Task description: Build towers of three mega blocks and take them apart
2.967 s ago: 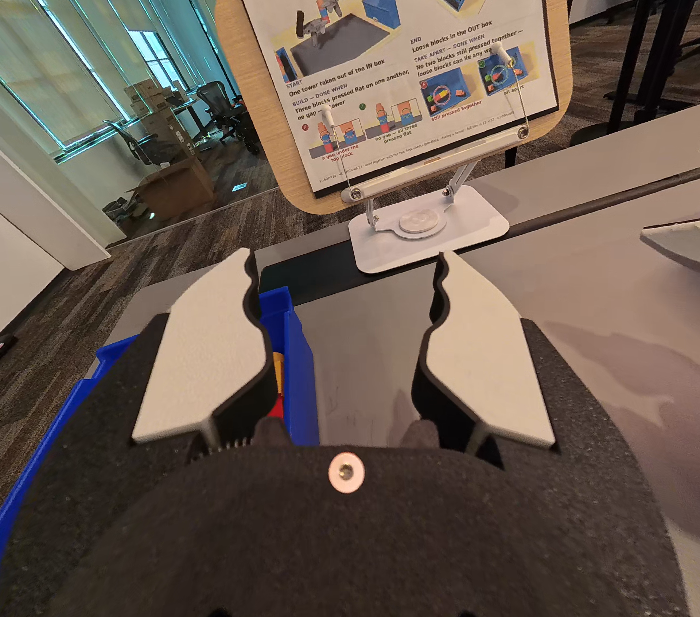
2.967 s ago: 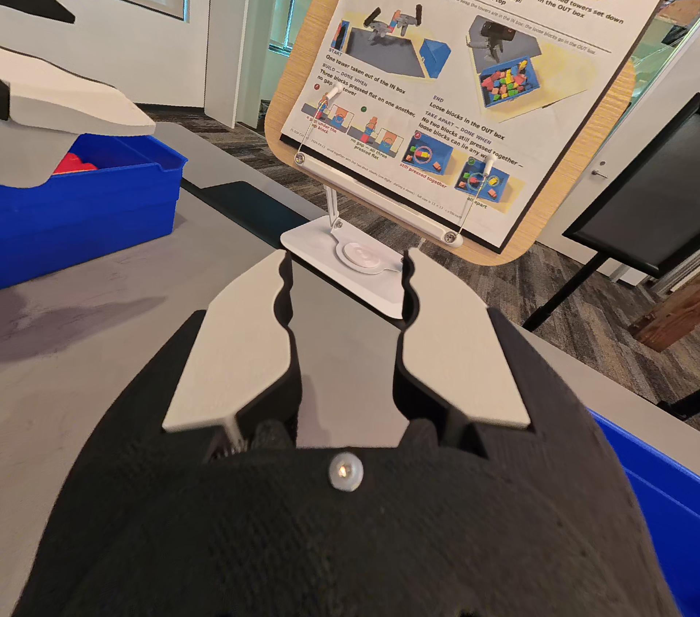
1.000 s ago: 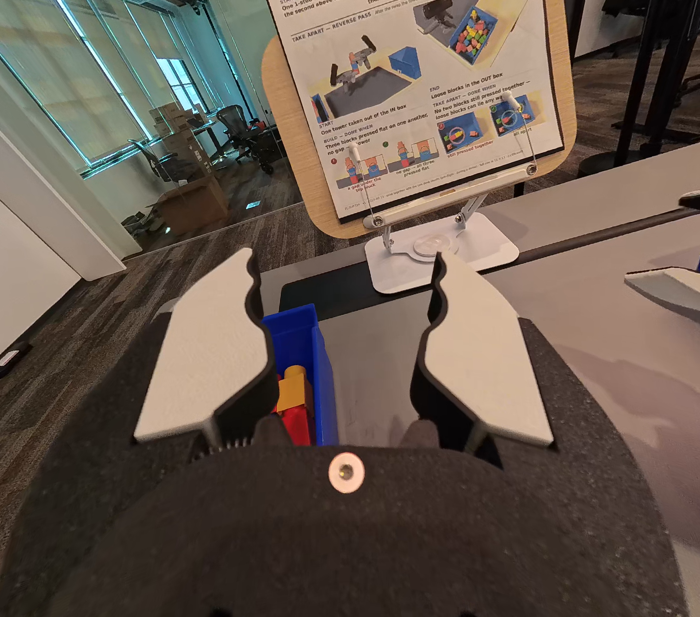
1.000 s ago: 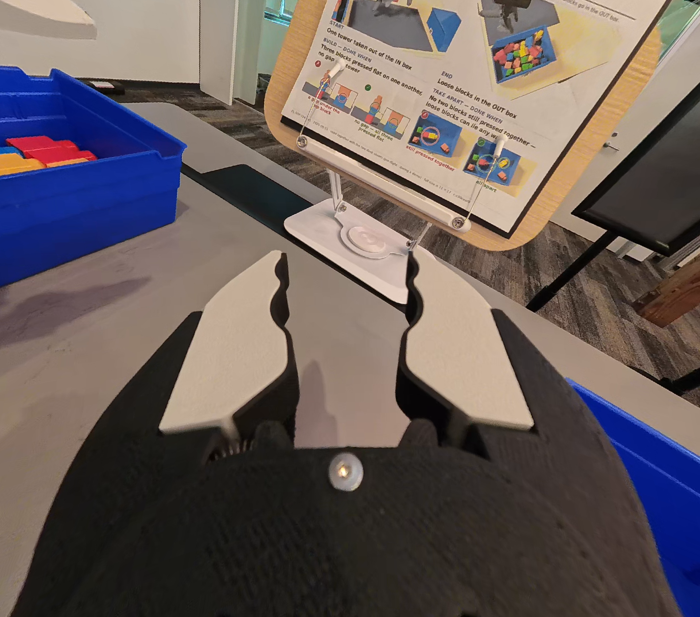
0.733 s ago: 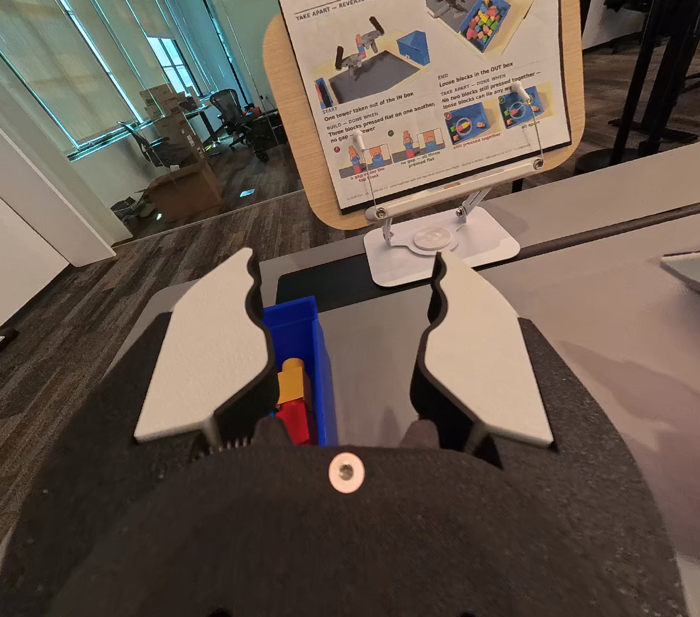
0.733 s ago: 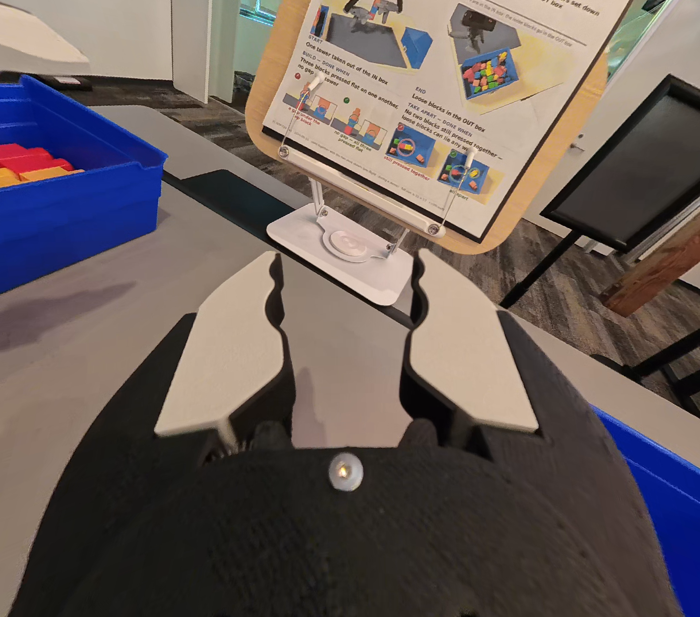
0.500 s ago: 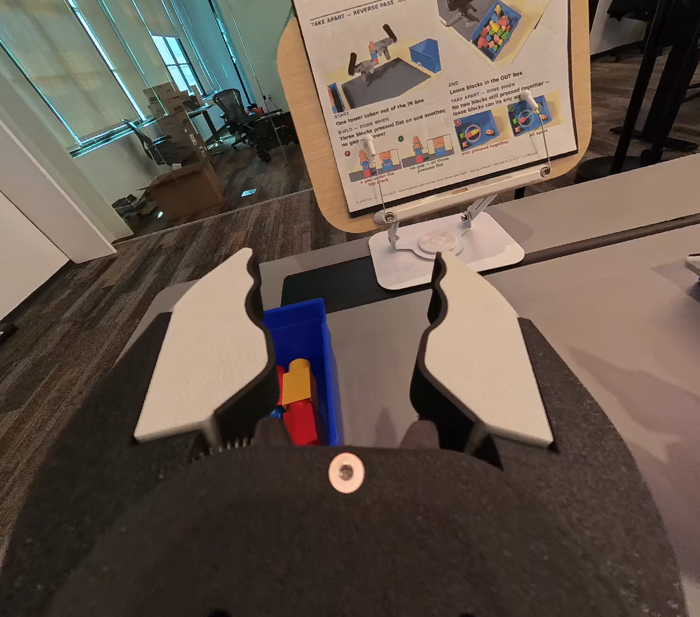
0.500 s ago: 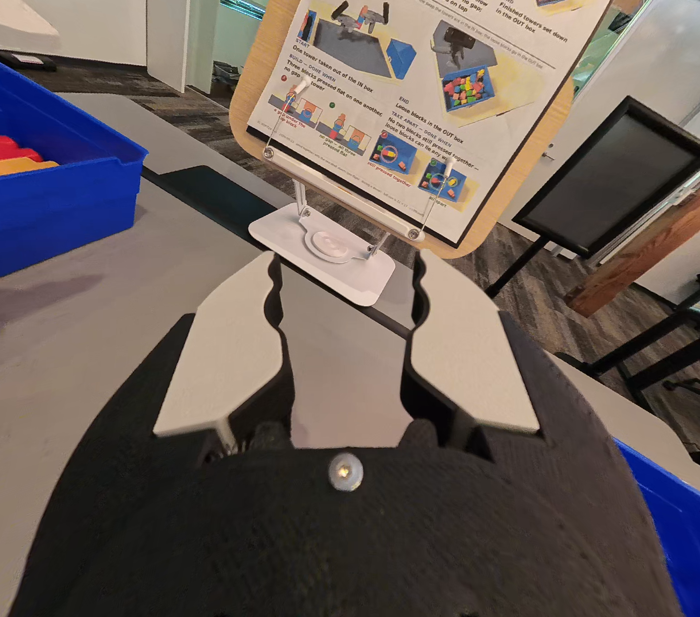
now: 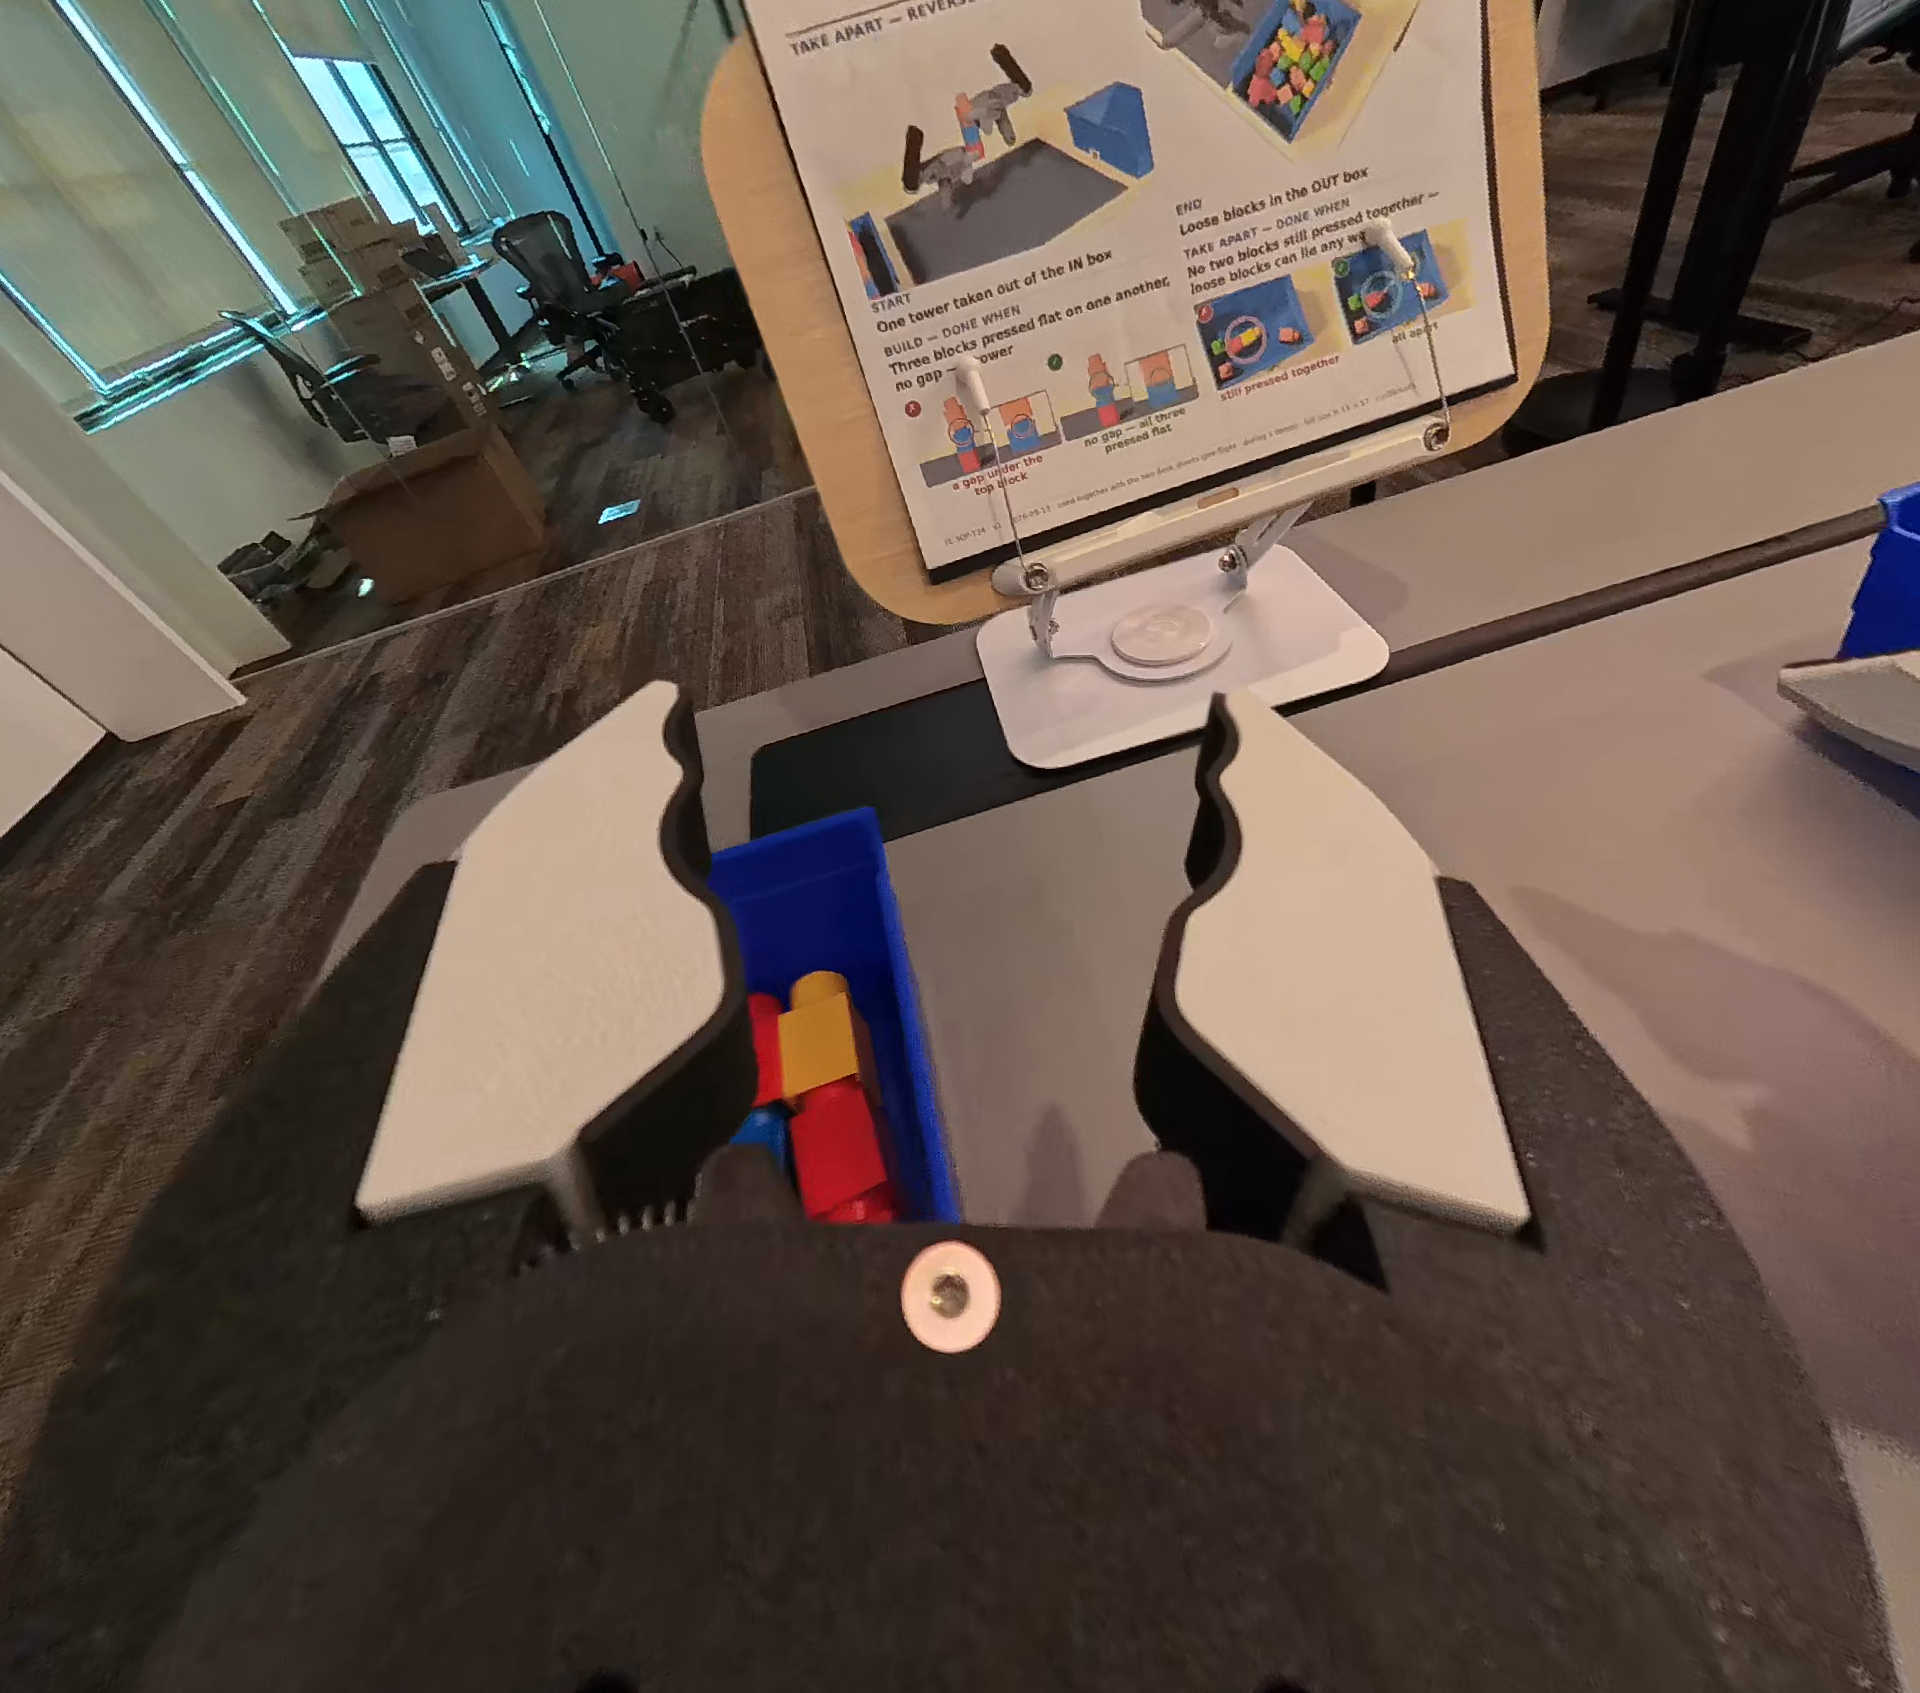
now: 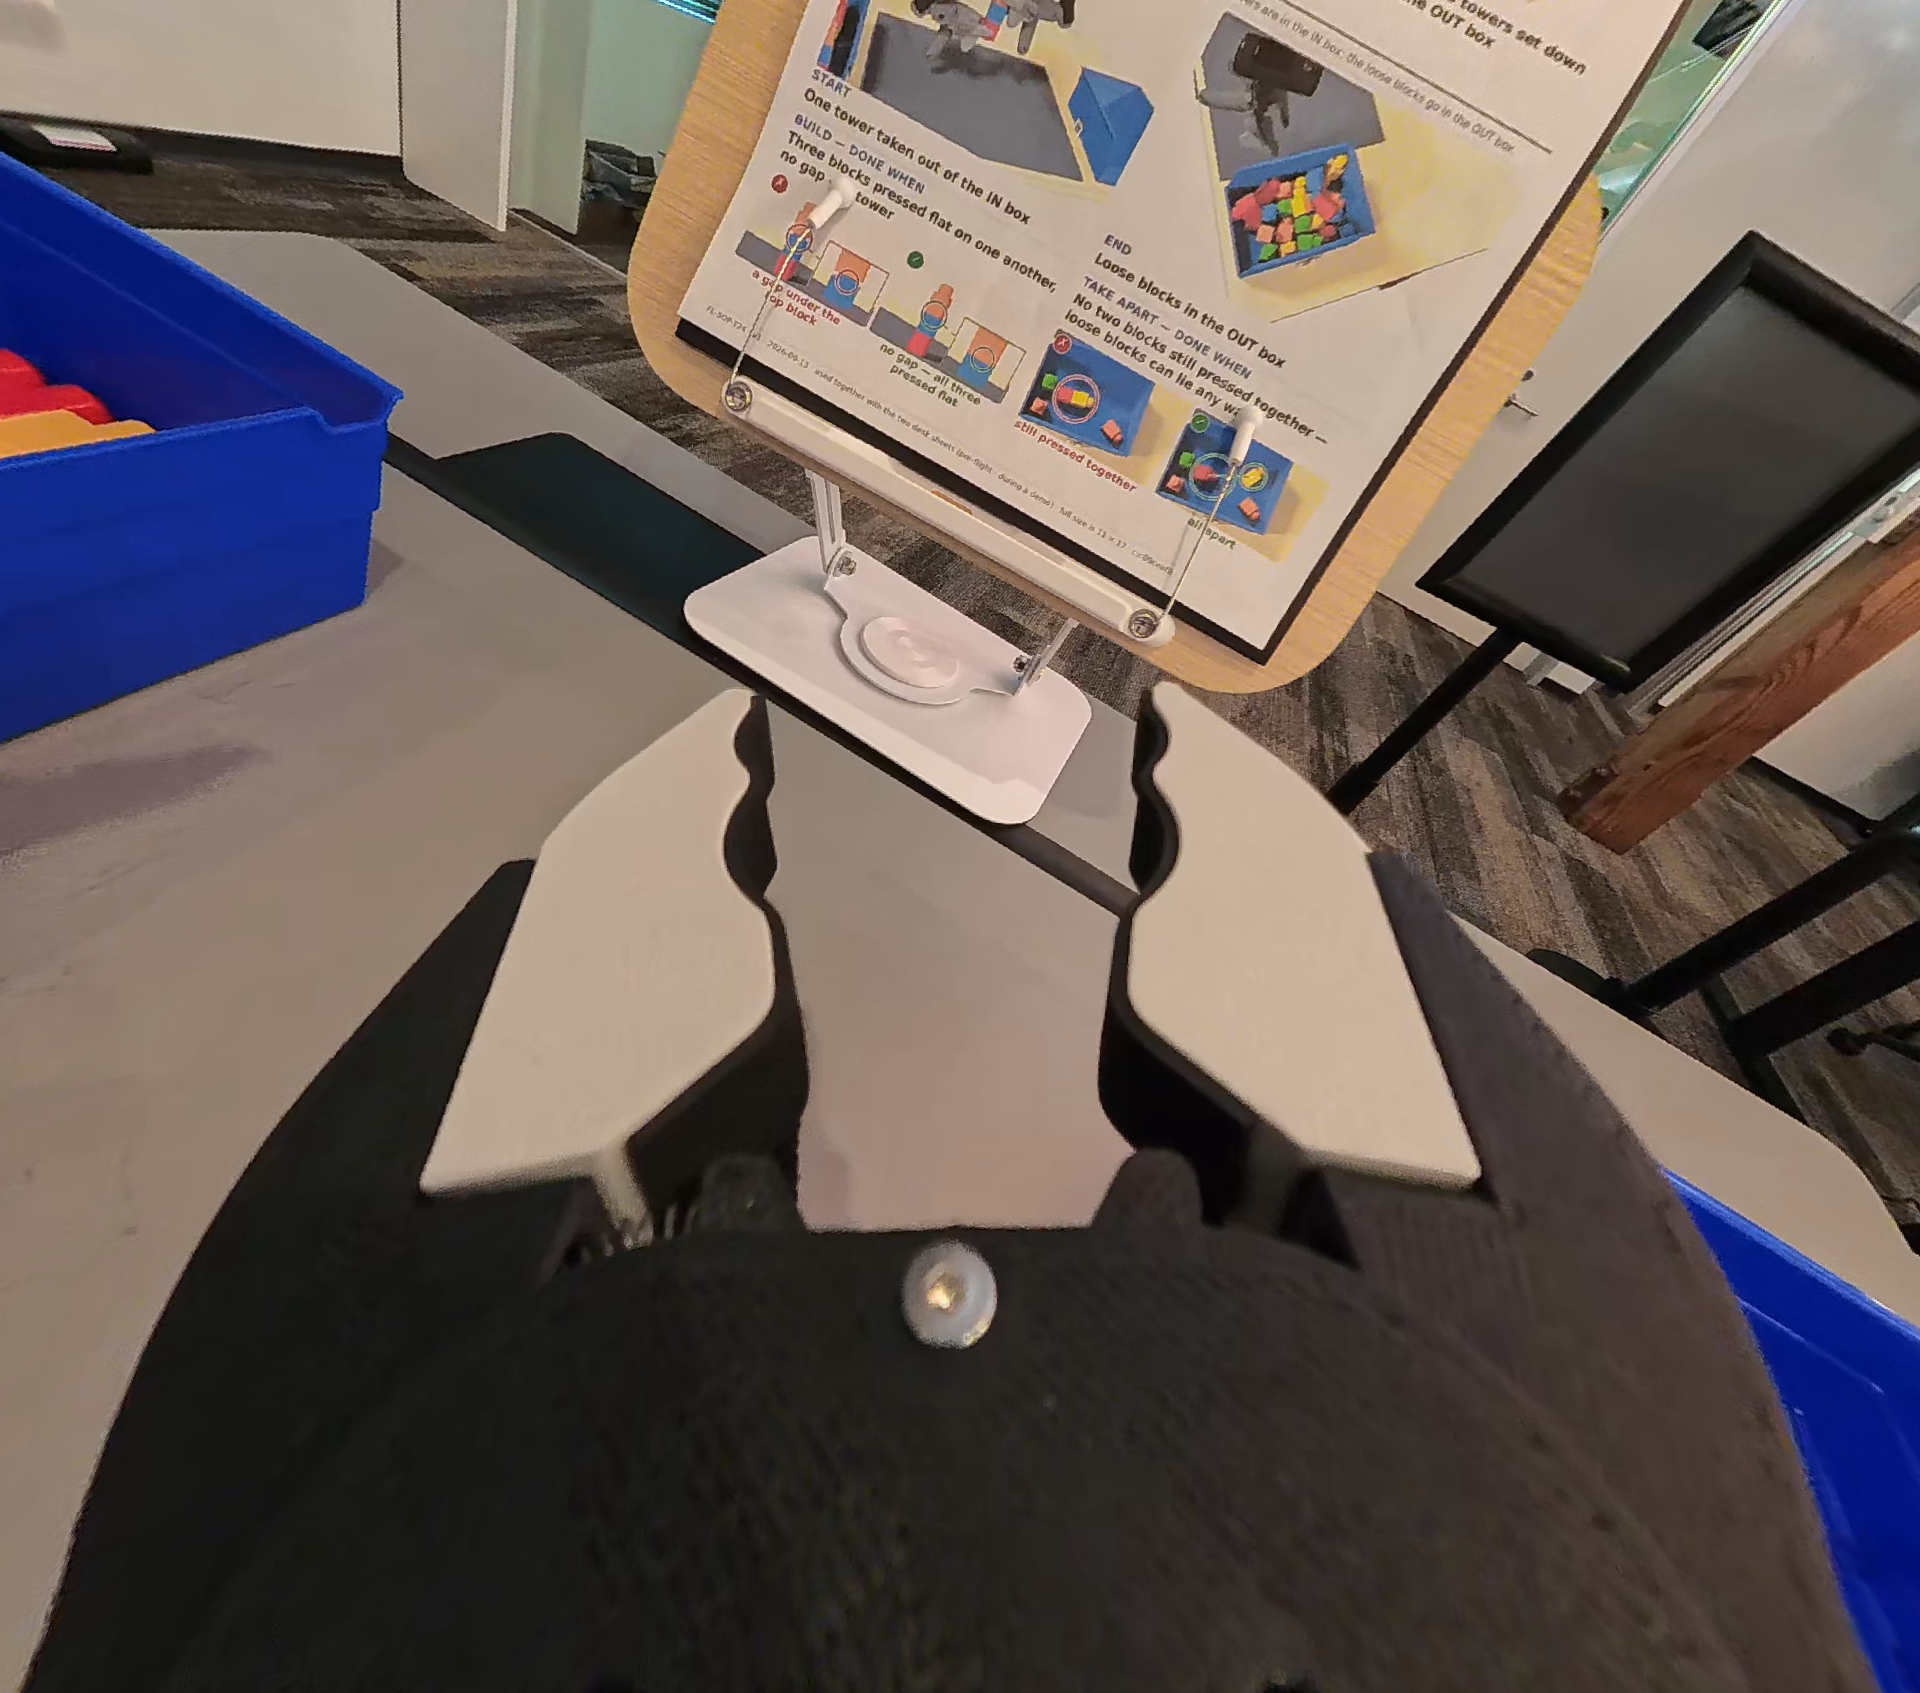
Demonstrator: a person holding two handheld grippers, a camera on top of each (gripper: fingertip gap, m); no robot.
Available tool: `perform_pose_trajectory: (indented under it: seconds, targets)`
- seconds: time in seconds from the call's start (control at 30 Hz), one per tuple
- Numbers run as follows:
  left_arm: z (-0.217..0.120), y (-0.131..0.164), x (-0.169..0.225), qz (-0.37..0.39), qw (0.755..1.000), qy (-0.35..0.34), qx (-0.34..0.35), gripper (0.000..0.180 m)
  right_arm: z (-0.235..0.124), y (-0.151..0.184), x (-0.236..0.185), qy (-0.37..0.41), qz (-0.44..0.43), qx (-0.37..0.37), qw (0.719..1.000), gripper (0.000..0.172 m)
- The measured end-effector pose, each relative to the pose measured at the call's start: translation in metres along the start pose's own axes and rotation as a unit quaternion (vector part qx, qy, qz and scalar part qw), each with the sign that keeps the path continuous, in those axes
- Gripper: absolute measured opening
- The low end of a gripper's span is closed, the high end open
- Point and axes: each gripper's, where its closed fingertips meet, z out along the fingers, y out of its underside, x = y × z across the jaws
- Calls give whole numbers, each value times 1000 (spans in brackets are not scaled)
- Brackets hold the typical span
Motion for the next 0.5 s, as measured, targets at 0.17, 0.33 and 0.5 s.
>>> perform_pose_trajectory:
  seconds: [0.17,0.33,0.5]
  targets:
    - [-29,0,-25,7,994,90,-56,80,2,3,-2,-8,5,-5,1000,68]
    - [-74,38,-54,-9,969,197,-147,69,4,6,-4,-19,10,-10,1000,68]
    - [-89,93,-64,61,938,248,-233,65,10,17,-4,-28,11,-26,999,68]
